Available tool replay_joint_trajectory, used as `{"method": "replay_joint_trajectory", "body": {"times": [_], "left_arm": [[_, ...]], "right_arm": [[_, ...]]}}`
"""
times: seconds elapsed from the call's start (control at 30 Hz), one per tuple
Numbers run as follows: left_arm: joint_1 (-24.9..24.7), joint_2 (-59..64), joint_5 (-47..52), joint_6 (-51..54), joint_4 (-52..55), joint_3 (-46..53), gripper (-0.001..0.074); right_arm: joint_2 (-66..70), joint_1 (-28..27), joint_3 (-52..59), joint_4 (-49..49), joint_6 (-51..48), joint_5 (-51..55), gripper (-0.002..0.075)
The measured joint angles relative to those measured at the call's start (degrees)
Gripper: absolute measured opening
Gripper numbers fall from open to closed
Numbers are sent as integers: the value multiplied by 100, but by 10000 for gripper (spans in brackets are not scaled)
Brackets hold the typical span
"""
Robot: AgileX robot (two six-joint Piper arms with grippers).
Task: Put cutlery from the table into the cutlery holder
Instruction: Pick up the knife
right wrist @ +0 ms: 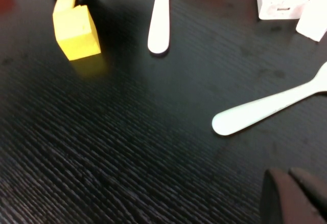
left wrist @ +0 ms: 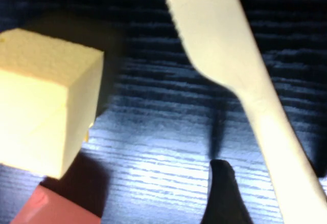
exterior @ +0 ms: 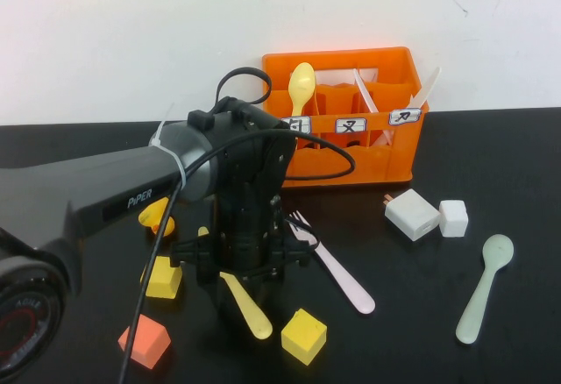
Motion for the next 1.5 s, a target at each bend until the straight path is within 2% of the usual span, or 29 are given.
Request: {"method": "replay_joint_trajectory", "body": {"times": [0.33, 0.6, 0.7, 0.87, 1.5], "left_arm": [[27, -24, -42, -89, 89, 0, 385], [250, -95, -318, 348, -267, 364, 371], [262, -163, -560, 372, -328, 545, 315], [262, -221, -818, 425, -370, 671, 132], [262, -428, -1268, 143, -148, 793, 127]], "right_arm": [[0, 0, 0, 0, 0, 0, -2], [0, 0, 0, 0, -22, 0, -2], [0, 0, 0, 0, -22, -11, -2], [0, 0, 0, 0, -22, -34, -2], [0, 0, 0, 0, -124, -34, -2]]}}
